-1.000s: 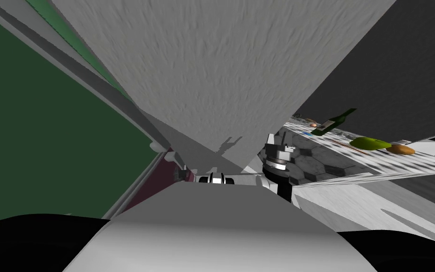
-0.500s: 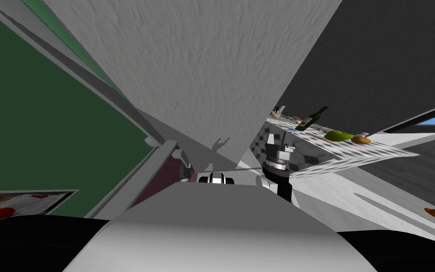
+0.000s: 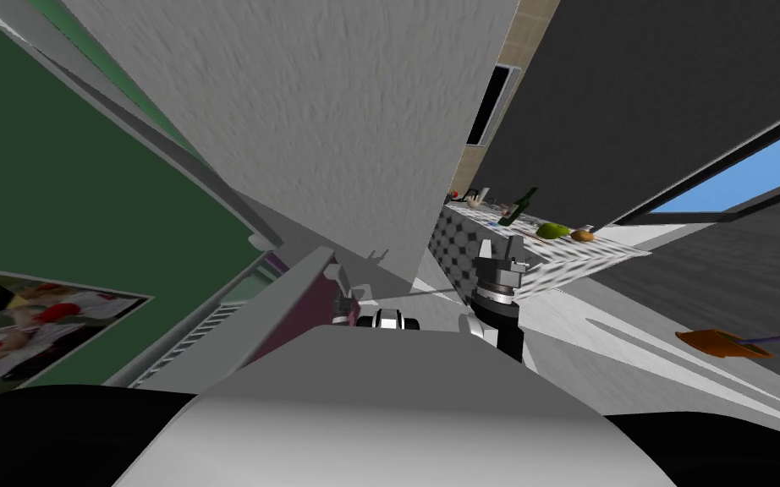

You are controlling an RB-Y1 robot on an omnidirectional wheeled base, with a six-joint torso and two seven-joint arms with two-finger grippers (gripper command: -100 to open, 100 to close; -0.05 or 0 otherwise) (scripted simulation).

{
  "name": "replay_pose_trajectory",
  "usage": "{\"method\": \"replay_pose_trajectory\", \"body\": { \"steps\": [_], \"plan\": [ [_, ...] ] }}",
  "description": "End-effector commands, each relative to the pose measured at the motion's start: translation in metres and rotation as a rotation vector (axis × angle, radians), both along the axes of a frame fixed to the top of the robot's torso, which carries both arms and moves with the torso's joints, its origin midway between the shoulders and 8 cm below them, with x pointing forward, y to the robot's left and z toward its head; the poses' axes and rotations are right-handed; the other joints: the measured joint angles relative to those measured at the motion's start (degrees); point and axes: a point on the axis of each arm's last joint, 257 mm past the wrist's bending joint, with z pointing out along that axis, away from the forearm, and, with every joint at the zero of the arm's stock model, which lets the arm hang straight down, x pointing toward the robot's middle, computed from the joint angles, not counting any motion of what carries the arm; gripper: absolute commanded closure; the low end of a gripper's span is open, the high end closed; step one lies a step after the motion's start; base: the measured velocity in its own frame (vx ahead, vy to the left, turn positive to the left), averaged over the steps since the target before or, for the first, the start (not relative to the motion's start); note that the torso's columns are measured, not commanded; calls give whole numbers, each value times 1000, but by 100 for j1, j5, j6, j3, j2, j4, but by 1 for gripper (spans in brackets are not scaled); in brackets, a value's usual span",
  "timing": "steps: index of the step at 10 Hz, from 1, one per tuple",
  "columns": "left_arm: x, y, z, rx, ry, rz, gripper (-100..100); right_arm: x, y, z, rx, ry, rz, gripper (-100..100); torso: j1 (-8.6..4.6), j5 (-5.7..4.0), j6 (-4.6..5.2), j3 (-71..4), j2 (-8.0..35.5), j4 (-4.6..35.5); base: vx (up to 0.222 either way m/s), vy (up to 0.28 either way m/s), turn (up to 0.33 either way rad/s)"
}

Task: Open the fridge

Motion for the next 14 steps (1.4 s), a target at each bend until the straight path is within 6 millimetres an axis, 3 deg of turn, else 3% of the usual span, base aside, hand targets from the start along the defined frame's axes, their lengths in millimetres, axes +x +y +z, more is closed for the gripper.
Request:
{"method": "replay_pose_trajectory", "body": {
  "steps": [1, 2, 5, 6, 14],
  "plan": [
    [4, -6, -2, 3, 4, -19, 100, 0, 0, 0, 0, 0, 0, 0, -17, 13, 30, -6, -23, -7, -60, -86, -61],
    [6, -29, -4, 3, 9, -75, 100, 0, 0, 0, 0, 0, 0, 0, -10, 10, 20, -17, -32, -6, -146, -114, -157],
    [7, -41, -4, 3, 11, -103, 100, 0, 0, 0, 0, 0, 0, 0, -101, 21, 75, 3, 2, -4, -112, -111, -150],
    [7, -53, -4, 4, 13, -132, 100, 0, 0, 0, 0, 0, 0, 0, -102, 19, 76, 1, 1, -2, -87, -92, -110],
    [7, -53, -4, 4, 13, -132, 100, 0, 0, 0, -1, 0, 0, 0, -167, 23, 106, 15, 22, -8, -10, -15, -7]
  ]
}}
